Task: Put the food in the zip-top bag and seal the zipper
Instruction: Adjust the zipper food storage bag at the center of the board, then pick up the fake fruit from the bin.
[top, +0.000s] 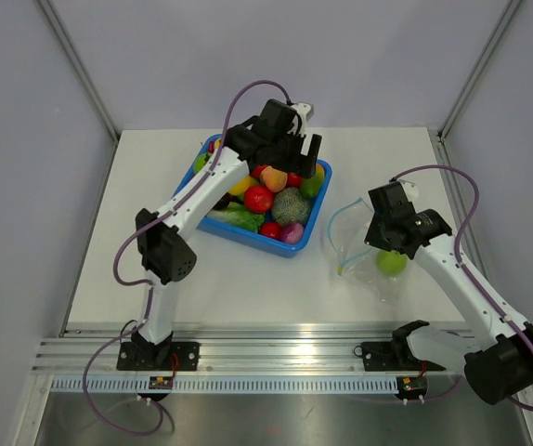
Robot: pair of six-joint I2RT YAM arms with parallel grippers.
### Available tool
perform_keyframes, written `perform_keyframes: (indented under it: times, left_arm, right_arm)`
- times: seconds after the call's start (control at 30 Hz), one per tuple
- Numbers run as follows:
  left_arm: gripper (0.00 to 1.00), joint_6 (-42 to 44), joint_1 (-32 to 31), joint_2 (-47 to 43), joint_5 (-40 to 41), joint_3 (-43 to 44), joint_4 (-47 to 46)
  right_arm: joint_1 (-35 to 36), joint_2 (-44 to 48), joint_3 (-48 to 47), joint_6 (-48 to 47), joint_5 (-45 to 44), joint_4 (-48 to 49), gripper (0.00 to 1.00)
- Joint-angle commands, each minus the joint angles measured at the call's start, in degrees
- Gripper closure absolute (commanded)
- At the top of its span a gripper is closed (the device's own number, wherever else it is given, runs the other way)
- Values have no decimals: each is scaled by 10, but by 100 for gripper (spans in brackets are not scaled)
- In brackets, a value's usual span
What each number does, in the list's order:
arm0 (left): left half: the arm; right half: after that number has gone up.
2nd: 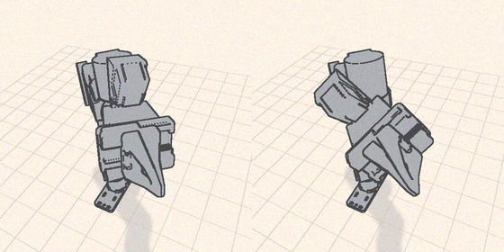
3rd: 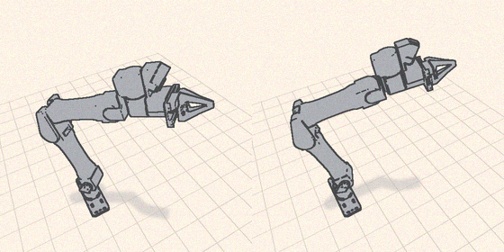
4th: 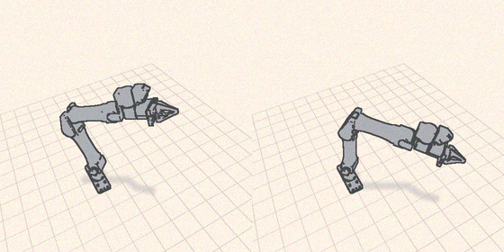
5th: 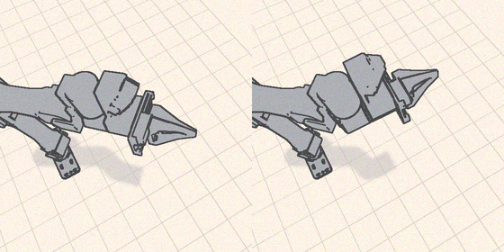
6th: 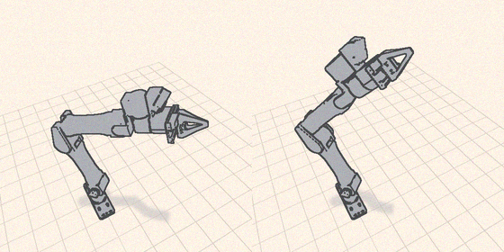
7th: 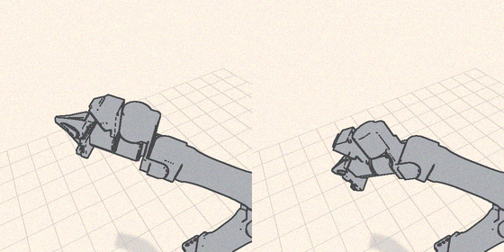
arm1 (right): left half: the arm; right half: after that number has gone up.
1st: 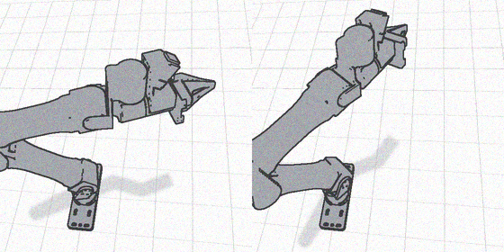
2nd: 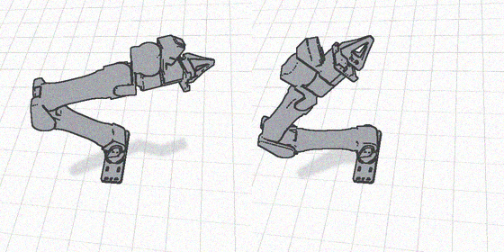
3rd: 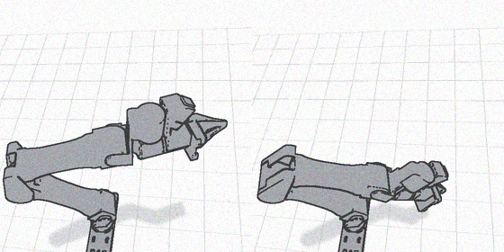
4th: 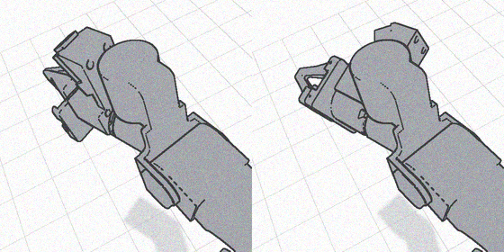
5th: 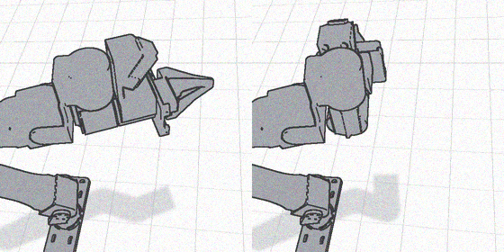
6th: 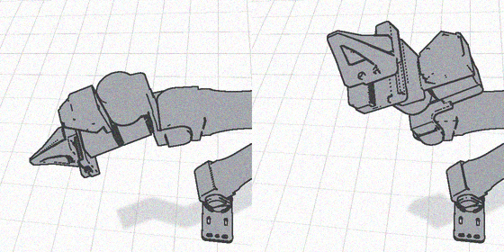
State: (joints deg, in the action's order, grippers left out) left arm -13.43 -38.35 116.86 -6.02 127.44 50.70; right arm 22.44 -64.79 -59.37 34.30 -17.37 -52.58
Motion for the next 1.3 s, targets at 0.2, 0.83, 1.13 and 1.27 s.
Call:
perform_keyframes:
  times: [0.2,0.83,1.13,1.27]
  left_arm:
    - [8,12,-15,63,96,0,-75]
    - [11,31,-34,165,109,69,-99]
    - [32,21,-34,172,98,69,-93]
    - [59,20,-34,128,98,46,-103]
  right_arm:
    - [-5,6,-33,11,12,-9,100]
    - [-5,12,-26,8,28,1,100]
    - [-5,16,-28,8,32,2,100]
    - [-4,17,-29,10,32,2,100]
